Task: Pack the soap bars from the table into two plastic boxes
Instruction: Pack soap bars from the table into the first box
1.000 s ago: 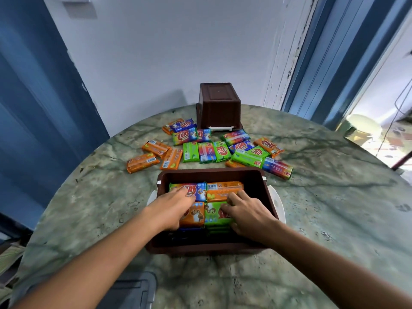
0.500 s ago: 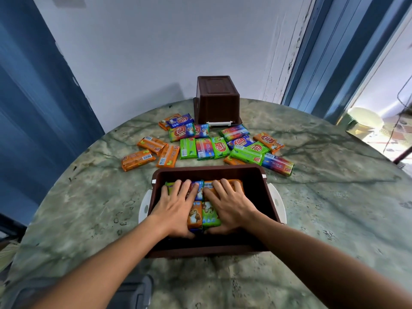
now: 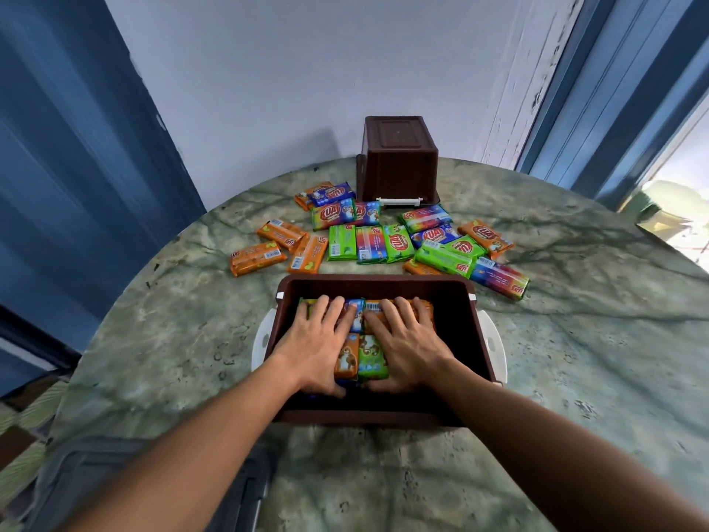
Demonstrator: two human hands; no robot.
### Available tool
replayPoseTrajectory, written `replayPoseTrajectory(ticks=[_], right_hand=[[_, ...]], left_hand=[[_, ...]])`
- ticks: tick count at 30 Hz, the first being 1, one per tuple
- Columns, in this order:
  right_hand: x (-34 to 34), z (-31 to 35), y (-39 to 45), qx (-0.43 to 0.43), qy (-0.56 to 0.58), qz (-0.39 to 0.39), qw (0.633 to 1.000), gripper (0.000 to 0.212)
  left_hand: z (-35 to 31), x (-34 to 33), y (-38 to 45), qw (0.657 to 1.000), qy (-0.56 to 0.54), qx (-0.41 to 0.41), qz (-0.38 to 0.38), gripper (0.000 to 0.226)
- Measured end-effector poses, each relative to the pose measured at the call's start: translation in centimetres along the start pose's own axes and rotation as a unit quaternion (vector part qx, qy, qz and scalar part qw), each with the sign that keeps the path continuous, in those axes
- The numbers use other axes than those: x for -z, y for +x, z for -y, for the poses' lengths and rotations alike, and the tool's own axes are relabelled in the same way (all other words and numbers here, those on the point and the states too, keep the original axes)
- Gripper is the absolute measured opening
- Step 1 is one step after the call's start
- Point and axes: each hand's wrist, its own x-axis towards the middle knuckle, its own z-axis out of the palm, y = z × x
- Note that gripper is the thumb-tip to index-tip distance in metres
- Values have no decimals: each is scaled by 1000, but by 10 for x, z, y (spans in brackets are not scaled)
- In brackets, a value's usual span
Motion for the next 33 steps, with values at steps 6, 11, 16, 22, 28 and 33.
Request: replayPoseTrajectory(ticks=[6,11,16,22,28,33], right_hand=[[0,1,-2,1,4,-10,1000,109],[-2,1,-1,-1,-5,-33,999,110],[-3,0,-2,-4,-8,-34,999,109],[6,-4,-3,-2,14,-1,1000,117],[34,-18,0,13,44,79,996,108],[49,-22,5,-6,137,130,982,81]], left_hand=[[-2,-3,0,1000,2,11,0,133],[-2,-1,1,1000,-2,15,5,133],[-1,-2,2,1000,-5,12,2,133],[7,5,4,999,-22,-13,25,141],[37,35,21,991,-57,-90,79,134],[49,53,33,975,-138,-92,151,122]])
